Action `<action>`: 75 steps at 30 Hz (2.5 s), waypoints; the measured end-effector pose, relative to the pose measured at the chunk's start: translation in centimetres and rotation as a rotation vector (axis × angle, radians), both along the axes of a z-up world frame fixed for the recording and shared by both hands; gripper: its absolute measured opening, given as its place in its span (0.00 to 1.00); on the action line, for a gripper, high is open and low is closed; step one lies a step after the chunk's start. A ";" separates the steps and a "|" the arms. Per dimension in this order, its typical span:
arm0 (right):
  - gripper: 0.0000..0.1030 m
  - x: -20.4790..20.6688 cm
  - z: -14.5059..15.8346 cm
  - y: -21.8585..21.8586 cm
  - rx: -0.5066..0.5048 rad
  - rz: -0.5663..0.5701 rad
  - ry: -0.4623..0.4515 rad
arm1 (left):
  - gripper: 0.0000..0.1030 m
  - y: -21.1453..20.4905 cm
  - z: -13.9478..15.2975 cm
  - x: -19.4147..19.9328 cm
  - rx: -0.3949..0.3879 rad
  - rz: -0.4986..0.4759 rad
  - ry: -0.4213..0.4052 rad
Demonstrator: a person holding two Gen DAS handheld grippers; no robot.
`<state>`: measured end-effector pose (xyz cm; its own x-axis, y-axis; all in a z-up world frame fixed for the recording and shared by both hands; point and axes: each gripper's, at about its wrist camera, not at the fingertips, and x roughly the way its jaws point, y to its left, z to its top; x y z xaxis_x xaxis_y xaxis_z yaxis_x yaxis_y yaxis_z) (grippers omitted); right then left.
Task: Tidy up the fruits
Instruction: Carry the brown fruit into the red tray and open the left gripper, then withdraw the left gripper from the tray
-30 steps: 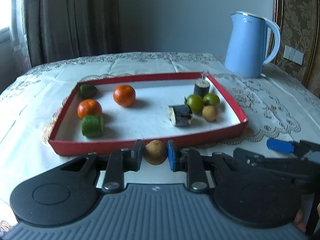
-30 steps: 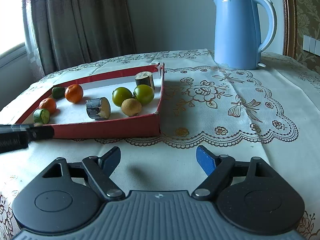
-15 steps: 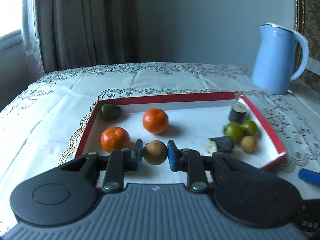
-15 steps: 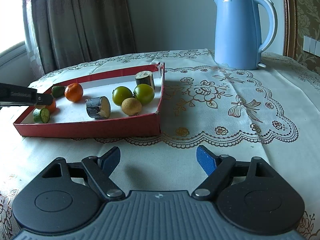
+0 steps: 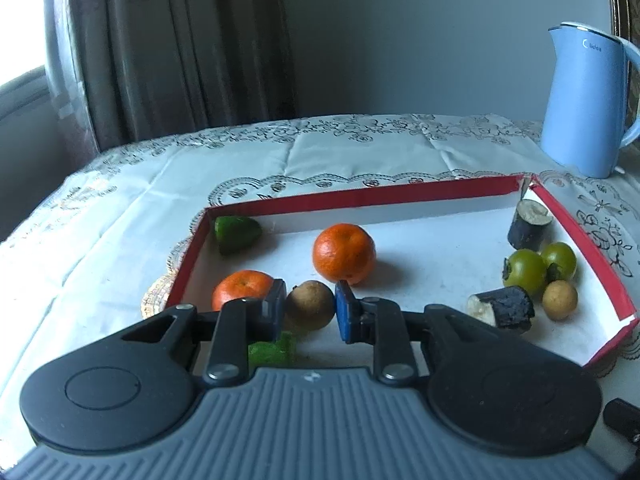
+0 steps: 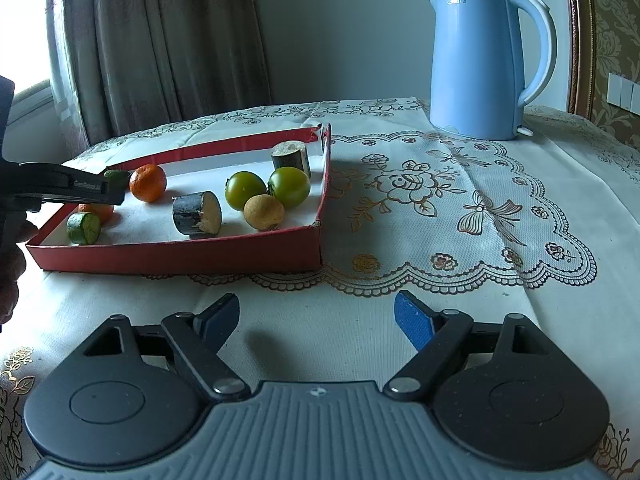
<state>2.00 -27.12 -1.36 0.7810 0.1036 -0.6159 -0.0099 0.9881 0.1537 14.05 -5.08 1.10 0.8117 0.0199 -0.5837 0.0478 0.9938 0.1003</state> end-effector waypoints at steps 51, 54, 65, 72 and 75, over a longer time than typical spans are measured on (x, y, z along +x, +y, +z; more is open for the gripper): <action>0.85 0.2 -0.1 0.2 -0.013 0.006 0.008 | 0.93 1.6 1.0 -7.2 -0.053 -0.018 -0.012; 0.86 -0.1 0.1 0.5 -0.051 -0.057 0.011 | 0.95 2.4 1.5 -8.9 -0.096 -0.007 -0.009; 0.97 -4.1 3.2 7.0 -0.185 -0.088 -0.071 | 1.00 3.5 2.7 -13.5 -0.072 0.055 -0.041; 1.00 -4.6 4.6 10.2 -0.267 -0.121 -0.135 | 1.00 3.9 3.0 -14.6 -0.038 0.072 -0.052; 1.00 -4.1 4.6 9.8 -0.223 -0.146 -0.120 | 1.00 4.2 3.0 -14.8 -0.044 0.071 -0.057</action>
